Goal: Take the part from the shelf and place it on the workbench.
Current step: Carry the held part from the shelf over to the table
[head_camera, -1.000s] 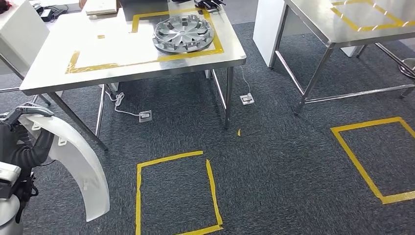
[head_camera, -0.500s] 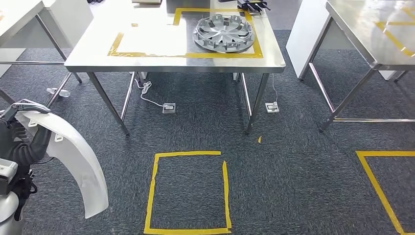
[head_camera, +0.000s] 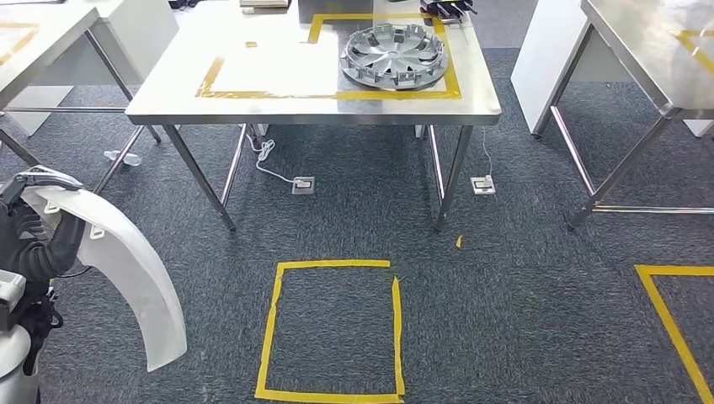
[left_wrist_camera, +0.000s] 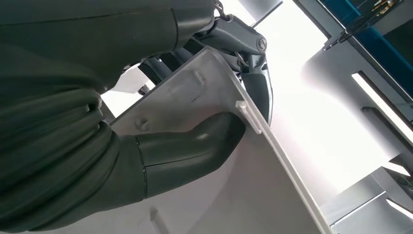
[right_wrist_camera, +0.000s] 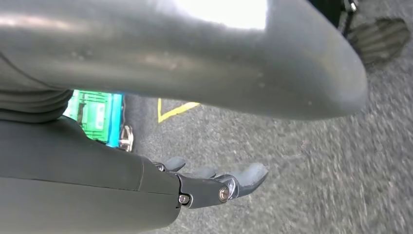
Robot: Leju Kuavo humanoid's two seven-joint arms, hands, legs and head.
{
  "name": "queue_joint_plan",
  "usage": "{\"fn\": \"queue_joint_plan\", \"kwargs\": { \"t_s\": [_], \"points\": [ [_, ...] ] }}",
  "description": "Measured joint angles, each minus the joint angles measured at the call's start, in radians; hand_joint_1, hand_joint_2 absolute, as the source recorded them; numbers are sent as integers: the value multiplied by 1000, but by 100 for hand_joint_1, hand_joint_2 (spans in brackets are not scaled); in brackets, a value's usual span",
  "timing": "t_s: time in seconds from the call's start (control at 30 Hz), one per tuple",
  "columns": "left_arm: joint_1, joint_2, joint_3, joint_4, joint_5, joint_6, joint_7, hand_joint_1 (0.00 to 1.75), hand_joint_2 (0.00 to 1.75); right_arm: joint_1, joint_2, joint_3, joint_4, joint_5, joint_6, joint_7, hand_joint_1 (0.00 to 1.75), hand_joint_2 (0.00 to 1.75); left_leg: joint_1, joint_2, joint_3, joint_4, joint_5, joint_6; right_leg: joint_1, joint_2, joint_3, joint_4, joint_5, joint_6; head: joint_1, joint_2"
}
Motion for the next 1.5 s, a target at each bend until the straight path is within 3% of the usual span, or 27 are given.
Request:
{"fn": "queue_joint_plan", "kwargs": {
  "t_s": [0.03, 0.1, 0.17, 0.2, 0.23, 0.3, 0.33, 0.4, 0.43, 0.5, 0.57, 0.67, 0.7, 0.73, 0.8, 0.87, 0.97, 1.03, 1.1, 1.17, 1.2, 1.23, 1.27, 1.33, 1.4, 1.5],
  "points": [
    [-3, 1, 0, 0, 1, 1, 0, 175, 175, 0, 0, 0, 0, 0, 0, 1, 0, 0, 5, 1, 18, -27, 11, 5, 2, 1, -4, 12, -10, 2, 1, 0],
    [-10, -2, -1, 2, 1, 3, 0, 175, 175, 0, -1, 0, 0, -1, 0, 3, 0, 0, 12, 4, 37, -54, 23, 4, 1, 2, -48, 101, -58, 10, 2, 0],
    [-12, -8, -3, 5, 1, 4, 2, 175, 175, 0, -2, -1, 0, -2, 0, 2, 0, 0, 21, 4, 34, -49, 20, -5, -8, 2, -110, 209, -100, 24, 2, 0],
    [-13, -10, -4, 7, 1, 4, 3, 175, 175, 1, -3, -1, 0, -2, 0, 3, 0, 0, 28, 4, 30, -42, 15, -13, -13, 2, -123, 227, -97, 32, 2, 0],
    [-14, -11, -4, 8, 1, 4, 4, 175, 175, 1, -5, -1, 0, -3, 0, 3, 0, 0, 36, 3, 27, -31, 8, -23, -20, 2, -116, 206, -75, 42, 2, 0],
    [-17, -12, -4, 10, 2, 4, 5, 175, 175, 1, -6, -1, 0, -3, 0, 5, 0, 0, 55, 2, 17, 3, -12, -52, -33, 4, -65, 103, -20, 64, 4, 0],
    [-19, -12, -4, 11, 2, 5, 6, 175, 175, 0, -4, -1, 0, -3, 1, 4, 0, 0, 61, 2, 8, 26, -26, -67, -36, 7, -44, 63, -8, 65, 9, 0],
    [-24, -12, -7, 10, 1, 6, 5, 175, 175, 0, -2, -2, 1, -3, 1, 1, 0, 0, 62, 0, -4, 51, -49, -88, -33, 13, -36, 54, -21, 43, 16, 0],
    [-26, -12, -8, 11, 1, 7, 6, 175, 175, 0, -1, -4, 1, -3, 1, -1, 0, 0, 62, -1, -4, 54, -55, -92, -32, 12, -36, 56, -26, 25, 17, 0],
    [-28, -11, -11, 11, 1, 9, 6, 175, 175, 1, -3, -8, 1, -3, 1, -2, 0, 0, 63, 1, 1, 54, -59, -95, -31, 10, -33, 63, -32, 4, 12, 0],
    [-28, -11, -12, 12, 1, 11, 6, 175, 175, 1, -3, -12, 1, -4, 1, -2, 0, 0, 61, 9, -27, 116, -86, -92, -29, 8, -25, 62, -38, -11, 9, 0],
    [-26, -11, -14, 15, 1, 15, 6, 175, 175, 2, -3, -15, 1, -6, 1, -1, 0, 0, 46, 16, -149, 325, -156, -78, -19, 5, -7, 60, -54, -26, 6, 0],
    [-24, -11, -14, 17, 1, 15, 6, 175, 175, 2, -3, -15, 1, -6, 1, -1, 0, 0, 40, 16, -181, 364, -154, -69, -14, 4, 2, 60, -61, -29, 5, 0],
    [-23, -11, -15, 18, 1, 15, 6, 175, 175, 3, -3, -16, 1, -6, 1, -1, 0, 0, 34, 16, -193, 363, -130, -59, -9, 4, 12, 60, -69, -31, 5, 0],
    [-23, -10, -16, 19, 1, 16, 6, 175, 175, 2, -3, -16, 1, -6, 1, -1, 0, 0, 17, 15, -163, 252, -40, -30, -3, 5, 38, 56, -86, -31, 6, 0],
    [-23, -8, -17, 20, 1, 16, 6, 175, 175, 3, -1, -16, 1, -6, 1, -3, 0, 0, 0, 16, -112, 136, 12, -7, 3, 6, 57, 46, -100, -24, 5, 0],
    [-25, -7, -18, 21, 1, 16, 5, 175, 175, 2, 1, -17, 2, -6, 2, -5, 0, 0, -8, 12, -78, 77, 5, -2, 3, 3, 77, 31, -96, -6, 4, 0],
    [-25, -8, -19, 19, 1, 17, 5, 175, 175, 1, 1, -17, 2, -6, 3, -3, 0, 0, -5, 9, -57, 59, 0, 3, 2, 1, 70, 60, -87, 2, 6, 0],
    [-27, -8, -19, 18, 1, 17, 4, 175, 175, -2, 1, -17, 2, -6, 3, -2, 0, 0, -3, 8, -37, 46, -7, 10, 2, 2, 12, 150, -107, 6, 9, 0],
    [-26, -9, -19, 18, 0, 18, 4, 175, 175, -3, 1, -17, 2, -6, 3, -2, 0, 0, -5, 8, -23, 45, -20, 17, 5, 2, -75, 263, -157, 11, 9, 0],
    [-24, -10, -19, 18, 0, 18, 4, 175, 175, -1, 0, -17, 2, -6, 3, -2, 0, 0, -6, 7, -15, 45, -28, 18, 7, 2, -108, 294, -174, 12, 9, 0],
    [-23, -10, -20, 18, -1, 18, 4, 175, 175, 1, -1, -17, 2, -6, 3, -1, 0, 0, -7, 6, -4, 46, -37, 18, 9, 2, -126, 292, -171, 12, 9, 0],
    [-23, -11, -20, 18, -1, 19, 4, 175, 175, 2, -1, -17, 2, -6, 3, -1, 0, 0, -8, 5, 10, 46, -47, 17, 11, 2, -128, 256, -142, 10, 9, 0],
    [-24, -11, -20, 18, -2, 19, 4, 175, 175, 4, -2, -17, 2, -6, 3, -1, 0, 0, -10, 4, 34, 49, -69, 14, 15, 2, -100, 124, -34, -1, 9, 0],
    [-24, -12, -20, 19, -2, 19, 5, 175, 175, 4, -3, -17, 2, -6, 3, -7, 0, 0, -13, 2, 45, 51, -87, 6, 21, 2, -78, 35, 30, -15, 8, 0],
    [-26, -11, -22, 19, -2, 20, 6, 175, 175, 3, -3, -17, 2, -6, 3, -7, 0, 0, -14, -1, 53, 59, -94, -12, 21, 1, -62, 15, 35, -37, 7, 0]
  ]
}}
